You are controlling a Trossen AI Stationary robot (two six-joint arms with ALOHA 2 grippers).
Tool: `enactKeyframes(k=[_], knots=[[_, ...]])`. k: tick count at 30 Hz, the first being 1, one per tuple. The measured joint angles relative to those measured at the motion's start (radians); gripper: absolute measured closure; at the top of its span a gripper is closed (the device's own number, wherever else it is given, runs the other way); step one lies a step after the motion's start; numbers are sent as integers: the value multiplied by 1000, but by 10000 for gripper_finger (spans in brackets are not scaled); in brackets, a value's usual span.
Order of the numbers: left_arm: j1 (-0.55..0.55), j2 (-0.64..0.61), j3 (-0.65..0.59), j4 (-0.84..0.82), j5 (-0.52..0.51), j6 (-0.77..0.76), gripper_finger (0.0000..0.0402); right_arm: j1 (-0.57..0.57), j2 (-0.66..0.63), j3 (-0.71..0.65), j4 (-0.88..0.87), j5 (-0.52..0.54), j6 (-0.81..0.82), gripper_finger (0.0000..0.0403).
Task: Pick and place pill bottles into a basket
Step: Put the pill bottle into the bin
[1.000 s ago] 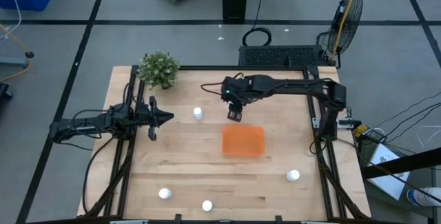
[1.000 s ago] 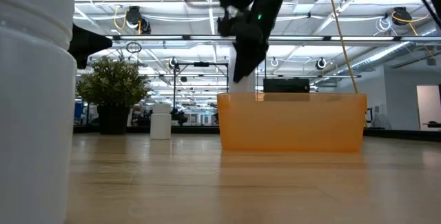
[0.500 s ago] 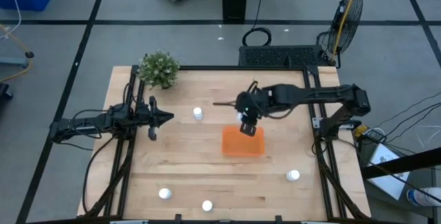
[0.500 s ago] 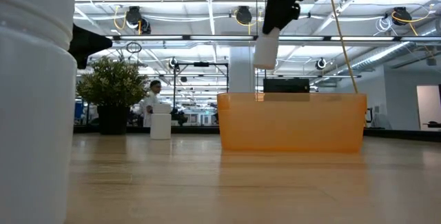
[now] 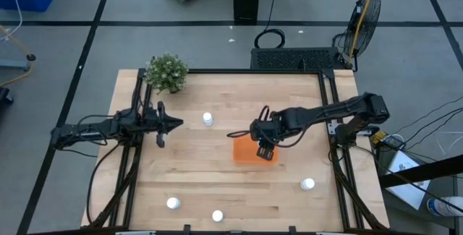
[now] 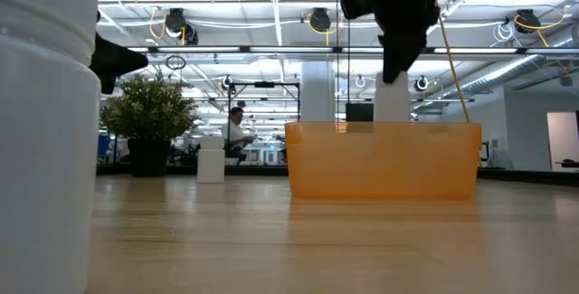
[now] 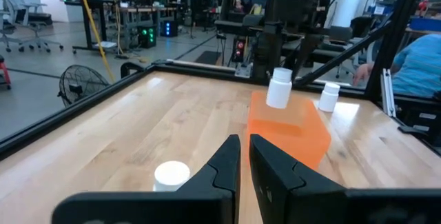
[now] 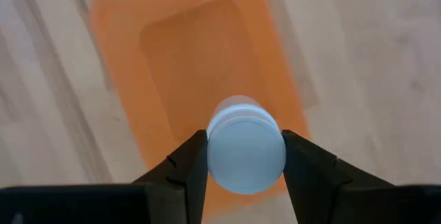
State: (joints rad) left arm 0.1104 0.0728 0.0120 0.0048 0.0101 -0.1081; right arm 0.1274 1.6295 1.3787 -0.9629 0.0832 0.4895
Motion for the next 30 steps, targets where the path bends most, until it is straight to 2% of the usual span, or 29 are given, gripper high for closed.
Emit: enactKeyframes(k=[5,8,17,30], knots=[[0,26,0,1,2,-6,364,-15,0,-108,159,-75,-1,263],[0,35,-2,11,37,-5,364,-28,0,-156,225,-93,-4,263],[0,35,-3,22,65,8,364,-92,0,-244,303,-90,-60,263],[0,34,-2,22,68,8,364,-128,-1,-261,350,-115,-108,263]])
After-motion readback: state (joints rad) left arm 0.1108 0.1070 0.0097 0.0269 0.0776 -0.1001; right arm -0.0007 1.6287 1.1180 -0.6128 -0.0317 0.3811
